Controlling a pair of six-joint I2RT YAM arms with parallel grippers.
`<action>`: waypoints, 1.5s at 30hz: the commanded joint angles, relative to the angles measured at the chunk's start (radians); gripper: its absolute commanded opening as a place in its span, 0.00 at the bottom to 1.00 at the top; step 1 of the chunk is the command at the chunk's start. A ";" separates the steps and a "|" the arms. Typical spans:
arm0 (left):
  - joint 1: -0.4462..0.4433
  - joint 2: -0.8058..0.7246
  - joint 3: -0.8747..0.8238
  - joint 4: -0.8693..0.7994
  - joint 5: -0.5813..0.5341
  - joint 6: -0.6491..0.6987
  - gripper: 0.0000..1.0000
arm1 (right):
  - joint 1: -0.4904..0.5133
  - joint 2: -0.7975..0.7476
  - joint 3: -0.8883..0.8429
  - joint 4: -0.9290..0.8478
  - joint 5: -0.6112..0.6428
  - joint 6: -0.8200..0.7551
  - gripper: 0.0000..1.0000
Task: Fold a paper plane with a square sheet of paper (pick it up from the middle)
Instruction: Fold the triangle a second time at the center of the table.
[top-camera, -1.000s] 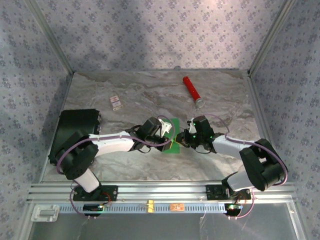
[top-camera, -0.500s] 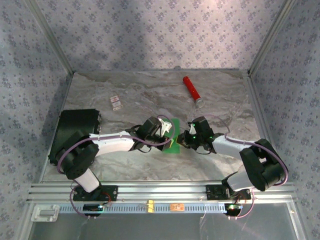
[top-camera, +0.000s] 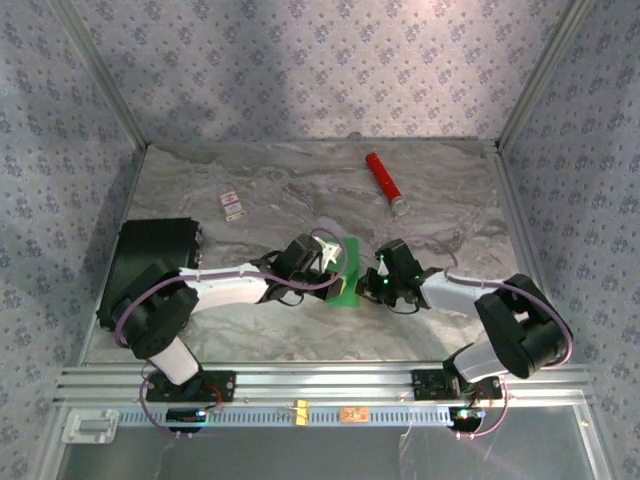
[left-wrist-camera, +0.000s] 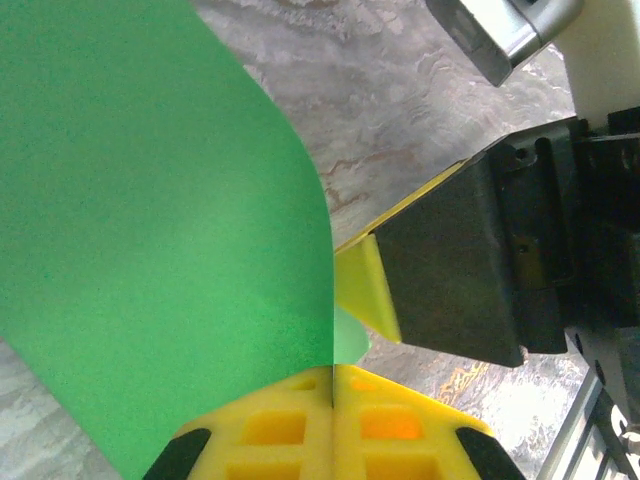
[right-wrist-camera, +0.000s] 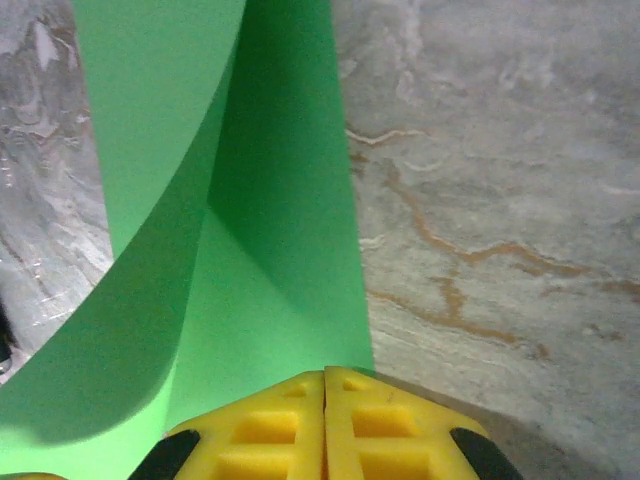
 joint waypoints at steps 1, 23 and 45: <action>0.004 -0.016 -0.011 0.023 -0.005 -0.035 0.00 | -0.005 0.028 0.006 -0.054 0.017 -0.042 0.08; -0.016 0.019 -0.033 0.130 -0.065 -0.173 0.00 | -0.061 -0.009 0.043 0.005 -0.118 -0.011 0.11; 0.029 0.062 0.047 0.094 0.047 -0.064 0.19 | -0.059 0.022 0.026 0.099 -0.145 0.034 0.11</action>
